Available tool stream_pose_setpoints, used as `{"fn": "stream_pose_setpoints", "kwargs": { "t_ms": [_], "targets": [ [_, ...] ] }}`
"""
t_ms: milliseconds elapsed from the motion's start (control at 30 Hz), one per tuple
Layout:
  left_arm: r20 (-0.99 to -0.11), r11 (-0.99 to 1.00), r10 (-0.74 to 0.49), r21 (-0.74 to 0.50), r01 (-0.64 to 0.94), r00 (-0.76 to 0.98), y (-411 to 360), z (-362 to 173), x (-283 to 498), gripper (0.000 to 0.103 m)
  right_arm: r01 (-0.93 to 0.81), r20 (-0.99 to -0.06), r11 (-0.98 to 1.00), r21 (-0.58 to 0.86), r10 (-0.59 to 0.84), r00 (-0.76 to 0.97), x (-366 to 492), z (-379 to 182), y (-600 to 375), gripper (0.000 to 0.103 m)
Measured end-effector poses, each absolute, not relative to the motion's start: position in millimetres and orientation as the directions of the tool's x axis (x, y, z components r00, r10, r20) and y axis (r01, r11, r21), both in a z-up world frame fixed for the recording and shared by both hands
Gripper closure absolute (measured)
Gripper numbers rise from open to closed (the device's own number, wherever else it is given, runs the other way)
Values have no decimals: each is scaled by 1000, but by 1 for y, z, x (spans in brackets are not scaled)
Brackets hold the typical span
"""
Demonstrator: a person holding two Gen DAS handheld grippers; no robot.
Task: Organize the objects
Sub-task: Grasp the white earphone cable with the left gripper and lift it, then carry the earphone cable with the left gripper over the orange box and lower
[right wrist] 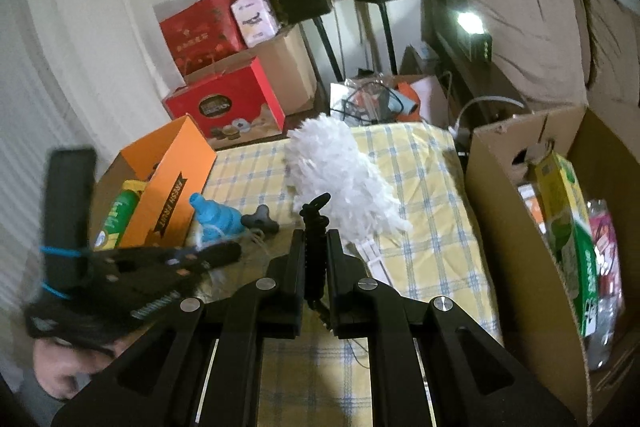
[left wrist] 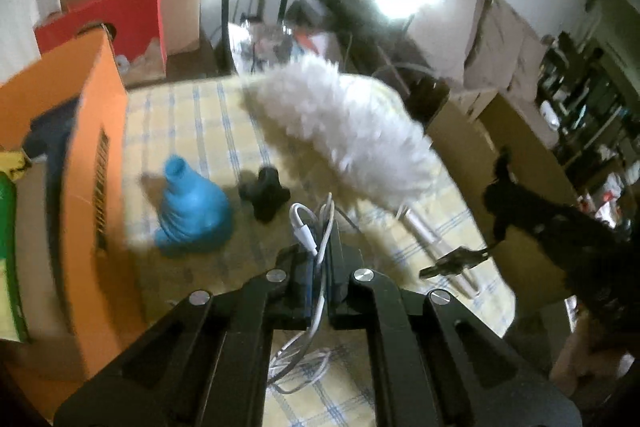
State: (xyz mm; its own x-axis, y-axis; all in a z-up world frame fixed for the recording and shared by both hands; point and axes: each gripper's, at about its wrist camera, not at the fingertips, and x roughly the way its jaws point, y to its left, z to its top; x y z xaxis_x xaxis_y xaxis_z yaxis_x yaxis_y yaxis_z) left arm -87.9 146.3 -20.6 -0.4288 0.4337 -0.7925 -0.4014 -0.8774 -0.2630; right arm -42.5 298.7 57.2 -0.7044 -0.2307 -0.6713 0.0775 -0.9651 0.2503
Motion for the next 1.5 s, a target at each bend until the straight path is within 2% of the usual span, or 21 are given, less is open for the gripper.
{"fn": "stream_pose_setpoints", "kwargs": {
  "t_ms": [333, 767, 1167, 1500],
  "targets": [
    [-734, -878, 454, -269, -397, -506, 126, 22, -78, 99, 129, -636, -975, 180, -216, -741, -39, 78, 277, 95],
    [-691, -923, 378, -226, -312, -616, 85, 59, -70, 99, 163, -585, -975, 153, -222, -780, -38, 114, 250, 95],
    [-655, -941, 337, -225, -251, -676, 36, 88, -60, 99, 236, -557, -960, 154, -281, -781, -39, 138, 202, 95],
    [-597, -943, 329, -243, -226, -731, -5, 136, -57, 99, 303, -529, -941, 152, -337, -779, -43, 168, 166, 95]
  ]
}}
